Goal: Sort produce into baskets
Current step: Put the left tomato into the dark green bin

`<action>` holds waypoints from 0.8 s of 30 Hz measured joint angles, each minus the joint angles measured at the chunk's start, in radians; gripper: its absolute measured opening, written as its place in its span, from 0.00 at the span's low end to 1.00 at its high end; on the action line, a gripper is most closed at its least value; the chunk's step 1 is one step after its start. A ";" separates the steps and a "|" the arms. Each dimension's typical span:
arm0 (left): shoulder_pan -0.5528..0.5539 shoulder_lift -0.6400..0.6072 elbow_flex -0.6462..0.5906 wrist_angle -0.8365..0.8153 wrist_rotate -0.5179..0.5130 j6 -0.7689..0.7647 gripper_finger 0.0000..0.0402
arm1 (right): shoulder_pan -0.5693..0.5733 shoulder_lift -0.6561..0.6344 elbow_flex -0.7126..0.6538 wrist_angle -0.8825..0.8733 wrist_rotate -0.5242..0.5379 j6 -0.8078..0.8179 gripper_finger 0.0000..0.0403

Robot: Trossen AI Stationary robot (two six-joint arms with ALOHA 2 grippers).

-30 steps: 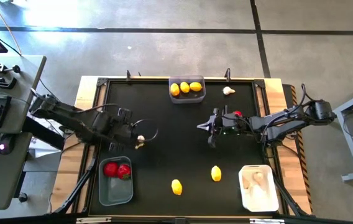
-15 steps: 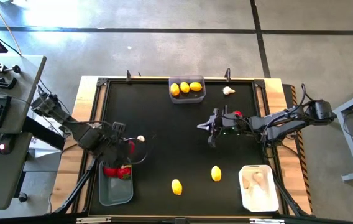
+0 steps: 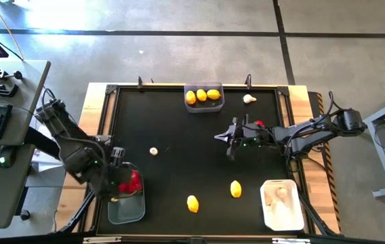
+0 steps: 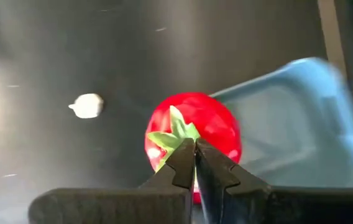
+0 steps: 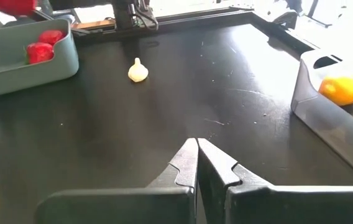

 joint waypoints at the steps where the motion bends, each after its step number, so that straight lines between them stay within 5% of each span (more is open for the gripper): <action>1: -0.014 0.000 0.007 0.013 0.014 -0.024 0.00 | 0.000 0.000 0.000 0.002 0.007 0.000 0.00; 15: -0.176 0.095 0.007 0.137 0.093 -0.323 0.00 | 0.000 0.000 0.000 0.005 0.023 -0.003 0.00; 24: -0.234 0.119 -0.153 0.204 0.095 -0.461 0.00 | 0.000 0.000 0.000 0.005 0.024 -0.003 0.00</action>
